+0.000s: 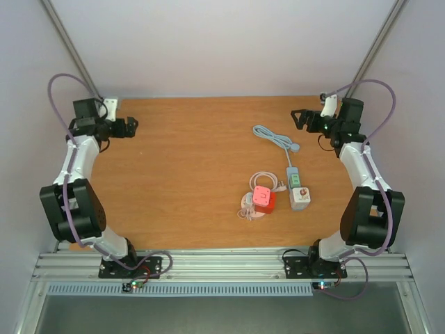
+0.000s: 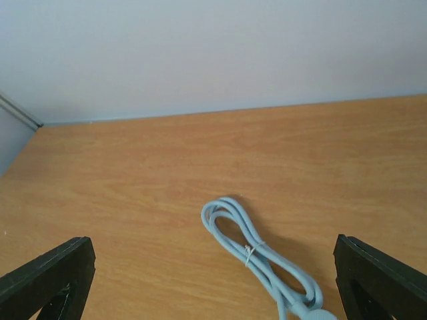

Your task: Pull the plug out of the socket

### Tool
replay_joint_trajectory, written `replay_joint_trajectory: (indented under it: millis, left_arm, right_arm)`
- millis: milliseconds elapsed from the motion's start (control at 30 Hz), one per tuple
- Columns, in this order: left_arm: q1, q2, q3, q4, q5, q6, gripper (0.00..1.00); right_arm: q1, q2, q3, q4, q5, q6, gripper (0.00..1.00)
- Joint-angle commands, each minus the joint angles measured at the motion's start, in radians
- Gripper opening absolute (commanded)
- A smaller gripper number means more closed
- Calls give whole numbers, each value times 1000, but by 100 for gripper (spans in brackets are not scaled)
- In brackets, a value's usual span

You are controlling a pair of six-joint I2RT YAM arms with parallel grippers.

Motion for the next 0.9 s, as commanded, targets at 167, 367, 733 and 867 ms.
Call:
replay_joint_trajectory:
  millis: [167,367,733,867]
  left_arm:
    - [-101,-89,-198,87,-9,-5,100]
    - [-182,-156,-309,103,27,45,100]
    - [-280,-246,-402,130,104,82,100]
    - [-294,-262,-406,137,107,83,100]
  right_arm:
    - [77,-99,-42,-167,2,-131,99]
    - [117,-156,8,-454,-104,-367,99]
    - [150,-294,14,-939,-202,-853,99]
    - [154,-354,-21,-1034,-193,-969,99]
